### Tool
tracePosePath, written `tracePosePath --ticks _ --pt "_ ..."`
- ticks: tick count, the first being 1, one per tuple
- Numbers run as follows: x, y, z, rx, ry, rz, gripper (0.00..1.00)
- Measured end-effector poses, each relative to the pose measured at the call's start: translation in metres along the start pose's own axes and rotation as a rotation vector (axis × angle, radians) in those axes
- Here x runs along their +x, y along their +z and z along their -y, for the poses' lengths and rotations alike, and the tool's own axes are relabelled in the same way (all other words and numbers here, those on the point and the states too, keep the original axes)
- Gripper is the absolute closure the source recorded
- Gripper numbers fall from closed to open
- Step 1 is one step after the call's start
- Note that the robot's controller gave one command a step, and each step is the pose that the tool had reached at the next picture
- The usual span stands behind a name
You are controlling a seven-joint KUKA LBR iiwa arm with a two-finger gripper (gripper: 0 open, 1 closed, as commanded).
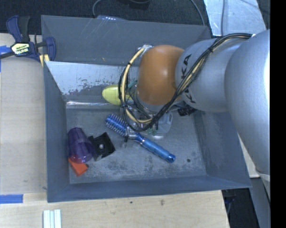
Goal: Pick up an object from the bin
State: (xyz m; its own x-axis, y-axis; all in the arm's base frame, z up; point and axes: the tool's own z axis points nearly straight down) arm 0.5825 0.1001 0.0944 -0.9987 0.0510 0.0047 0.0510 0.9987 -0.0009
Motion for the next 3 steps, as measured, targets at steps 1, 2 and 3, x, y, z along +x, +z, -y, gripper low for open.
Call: tracePosePath --ticks 1,2,3 --pt "-0.022 -0.013 0.016 -0.008 0.186 0.015 0.00" --pt "-0.010 0.019 0.004 -0.003 0.198 0.012 0.00" --pt "-0.029 0.020 0.019 -0.017 0.256 0.013 1.00"
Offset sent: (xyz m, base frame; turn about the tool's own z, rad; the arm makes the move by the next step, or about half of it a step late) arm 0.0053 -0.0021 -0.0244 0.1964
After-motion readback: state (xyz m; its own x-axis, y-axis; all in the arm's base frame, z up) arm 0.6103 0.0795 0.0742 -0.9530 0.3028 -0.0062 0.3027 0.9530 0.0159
